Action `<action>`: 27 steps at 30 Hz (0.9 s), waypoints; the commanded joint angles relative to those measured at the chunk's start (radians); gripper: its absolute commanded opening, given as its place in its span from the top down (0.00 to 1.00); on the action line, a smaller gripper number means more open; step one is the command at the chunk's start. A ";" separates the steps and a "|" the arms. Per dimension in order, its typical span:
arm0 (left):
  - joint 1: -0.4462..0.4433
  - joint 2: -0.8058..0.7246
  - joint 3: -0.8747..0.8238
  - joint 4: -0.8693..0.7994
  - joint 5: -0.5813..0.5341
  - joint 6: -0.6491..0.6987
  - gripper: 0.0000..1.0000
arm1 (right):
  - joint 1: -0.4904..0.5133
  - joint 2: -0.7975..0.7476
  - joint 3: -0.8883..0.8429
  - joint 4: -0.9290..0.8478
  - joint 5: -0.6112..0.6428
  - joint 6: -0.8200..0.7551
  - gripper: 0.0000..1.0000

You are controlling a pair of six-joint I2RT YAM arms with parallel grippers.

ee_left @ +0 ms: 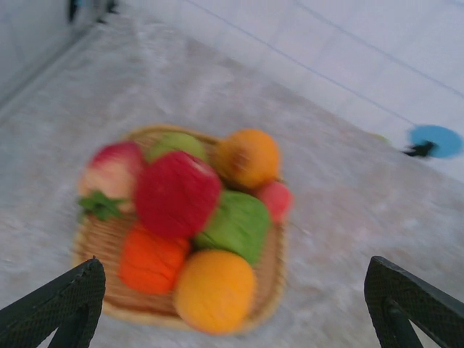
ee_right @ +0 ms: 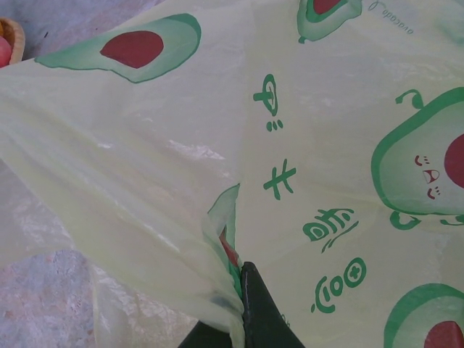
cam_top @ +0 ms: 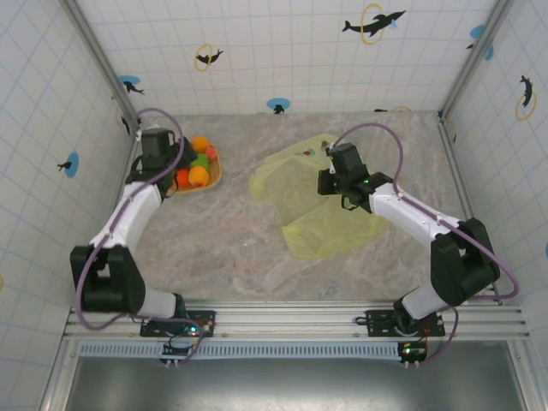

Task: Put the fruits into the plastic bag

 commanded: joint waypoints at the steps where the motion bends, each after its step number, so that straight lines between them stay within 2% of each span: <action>1: 0.012 0.127 0.135 -0.119 -0.078 0.112 0.06 | -0.008 0.017 0.049 0.025 -0.034 -0.013 1.00; 8: 0.014 0.307 0.277 -0.191 -0.095 0.228 0.05 | -0.016 0.022 0.052 0.027 -0.053 -0.016 1.00; 14: 0.013 0.405 0.349 -0.221 -0.091 0.267 0.06 | -0.018 0.023 0.048 0.027 -0.061 -0.019 1.00; 27: 0.013 0.543 0.475 -0.286 -0.097 0.294 0.16 | -0.019 0.022 0.046 0.032 -0.078 -0.022 1.00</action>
